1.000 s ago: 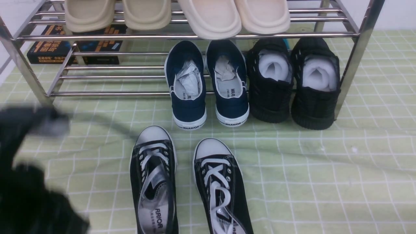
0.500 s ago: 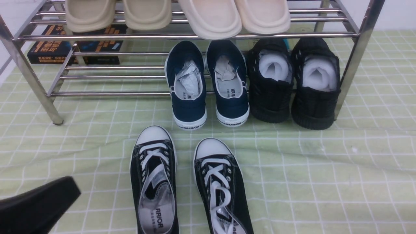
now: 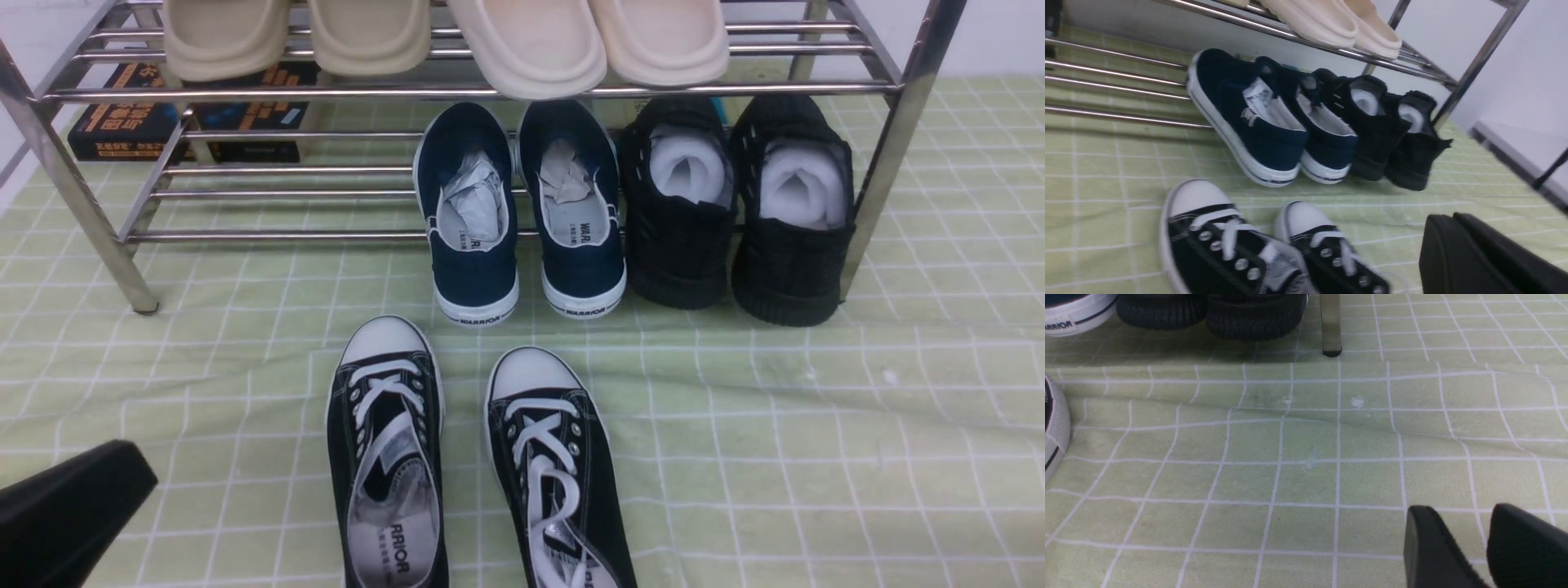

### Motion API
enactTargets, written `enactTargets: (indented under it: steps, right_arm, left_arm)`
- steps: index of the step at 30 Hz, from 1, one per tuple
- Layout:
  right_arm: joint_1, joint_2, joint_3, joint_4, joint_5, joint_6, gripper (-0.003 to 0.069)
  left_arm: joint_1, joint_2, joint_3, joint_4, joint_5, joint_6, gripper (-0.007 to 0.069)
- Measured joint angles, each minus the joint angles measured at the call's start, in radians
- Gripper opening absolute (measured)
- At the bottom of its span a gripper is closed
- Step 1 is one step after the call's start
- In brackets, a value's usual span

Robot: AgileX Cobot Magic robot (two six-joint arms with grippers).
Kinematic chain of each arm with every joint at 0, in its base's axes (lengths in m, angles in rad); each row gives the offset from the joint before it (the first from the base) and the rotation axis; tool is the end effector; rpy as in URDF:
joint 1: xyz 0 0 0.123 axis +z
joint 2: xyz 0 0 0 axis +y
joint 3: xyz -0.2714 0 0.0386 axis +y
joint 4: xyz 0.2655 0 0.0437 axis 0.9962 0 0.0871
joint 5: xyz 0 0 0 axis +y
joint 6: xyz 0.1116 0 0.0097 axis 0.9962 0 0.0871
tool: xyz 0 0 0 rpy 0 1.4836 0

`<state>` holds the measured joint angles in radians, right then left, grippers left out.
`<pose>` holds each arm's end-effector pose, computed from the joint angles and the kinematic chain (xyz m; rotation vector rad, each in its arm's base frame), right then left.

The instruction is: Take the shoes off the shelf with your hand from the green coffee tablecloth.

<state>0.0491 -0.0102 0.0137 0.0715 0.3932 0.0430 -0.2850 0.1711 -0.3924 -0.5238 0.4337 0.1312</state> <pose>0.1003 0.0080 0.1675 0.0376 1.8811 0.1343 0.0872 -0.0501 0.3001 0.1097 1.6800 -0.6566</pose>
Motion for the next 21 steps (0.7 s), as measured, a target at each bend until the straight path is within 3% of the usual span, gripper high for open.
enactTargets:
  steps: [6,9,12,16,21]
  right_arm:
    - [0.000,0.000,0.000,0.000,0.000,0.000,0.0239]
    - [0.000,0.000,0.000,0.000,0.000,0.000,0.0239]
    - [0.000,0.000,0.000,0.000,0.000,0.000,0.0239]
    - [0.000,0.000,0.000,0.000,0.000,0.000,0.0239]
    - [0.000,0.000,0.000,0.000,0.000,0.000,0.0239]
  left_arm:
    - [0.000,-0.010,0.128,0.242,-0.083,-0.076,0.0033]
    - [0.034,-0.062,0.227,0.461,-0.124,-0.229,0.0034]
    - [0.110,-0.105,0.275,0.560,-0.115,-0.321,0.0034]
    - [0.229,-0.160,0.322,0.608,-0.070,-0.367,0.0036]
    - [0.286,-0.182,0.375,0.645,-0.041,-0.373,0.0043]
